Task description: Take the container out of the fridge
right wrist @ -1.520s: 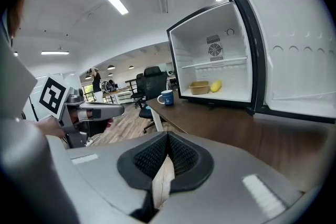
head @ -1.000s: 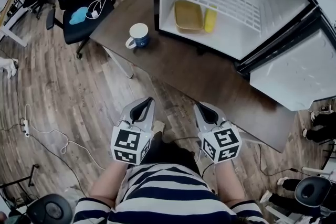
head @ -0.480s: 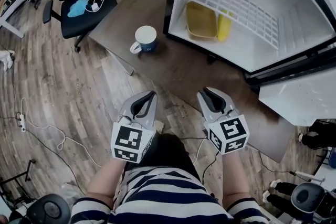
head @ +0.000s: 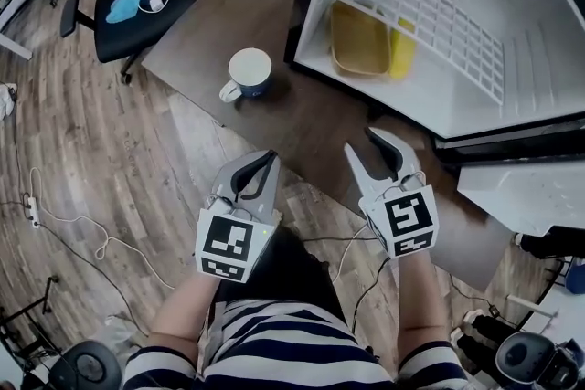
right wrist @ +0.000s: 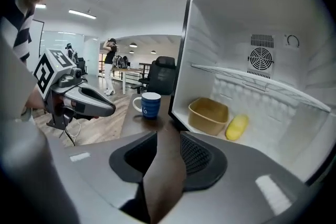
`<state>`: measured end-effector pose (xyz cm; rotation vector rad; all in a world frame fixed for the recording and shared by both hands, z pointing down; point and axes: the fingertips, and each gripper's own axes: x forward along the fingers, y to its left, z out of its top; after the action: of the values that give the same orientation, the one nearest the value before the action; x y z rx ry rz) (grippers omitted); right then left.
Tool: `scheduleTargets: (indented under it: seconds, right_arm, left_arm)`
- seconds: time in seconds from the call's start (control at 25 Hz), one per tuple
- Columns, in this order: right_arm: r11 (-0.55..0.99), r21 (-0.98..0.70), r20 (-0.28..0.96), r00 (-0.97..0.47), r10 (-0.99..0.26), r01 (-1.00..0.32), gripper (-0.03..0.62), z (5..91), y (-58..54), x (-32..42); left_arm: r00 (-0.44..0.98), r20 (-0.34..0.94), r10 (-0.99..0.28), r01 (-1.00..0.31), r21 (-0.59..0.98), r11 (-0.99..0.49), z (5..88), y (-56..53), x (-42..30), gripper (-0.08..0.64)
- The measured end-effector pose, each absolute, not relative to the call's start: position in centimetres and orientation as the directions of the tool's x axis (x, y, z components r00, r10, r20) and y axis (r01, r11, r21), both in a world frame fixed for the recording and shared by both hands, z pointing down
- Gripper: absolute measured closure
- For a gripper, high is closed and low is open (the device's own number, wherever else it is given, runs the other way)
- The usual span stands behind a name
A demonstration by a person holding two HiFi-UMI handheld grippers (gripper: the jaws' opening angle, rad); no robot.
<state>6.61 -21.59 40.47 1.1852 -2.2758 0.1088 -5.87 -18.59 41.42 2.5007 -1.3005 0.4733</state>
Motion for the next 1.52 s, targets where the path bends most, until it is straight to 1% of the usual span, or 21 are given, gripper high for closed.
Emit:
scheduleTargets:
  seconds: [0.64,0.84,0.92,1.16,1.28,1.52]
  right_arm:
    - [0.610,0.371,0.487,-0.413,-0.770,-0.700,0.432,40.4,-30.3,7.8]
    - [0.617,0.494,0.492,-0.389,-0.779,-0.612,0.419,40.5,-32.1,7.5]
    - [0.628,0.515,0.496,-0.394,-0.774,-0.584,0.419,40.6,-32.6,7.2]
    - [0.680,0.563,0.562,-0.385,-0.732,-0.470,0.419,42.2,-33.6,7.4]
    - [0.712,0.577,0.595,-0.391,-0.702,-0.400,0.424,42.8,-34.0,7.1]
    - [0.739,0.580,0.628,-0.390,-0.673,-0.341,0.492,43.5,-34.0,6.6]
  left_arm:
    - [0.575,0.363,-0.733,-0.808,0.107,-0.580,42.5,-24.5,-2.3,0.560]
    - [0.583,0.341,-0.738,-0.805,0.116,-0.582,42.7,-26.2,-1.9,0.560]
    - [0.585,0.335,-0.738,-0.804,0.122,-0.582,42.8,-26.8,-1.8,0.560]
    - [0.599,0.334,-0.727,-0.795,0.143,-0.589,43.4,-27.6,-1.1,0.560]
    - [0.603,0.339,-0.723,-0.791,0.138,-0.595,43.8,-27.8,-1.2,0.560]
    - [0.614,0.339,-0.713,-0.786,0.172,-0.595,44.1,-28.0,-1.3,0.560]
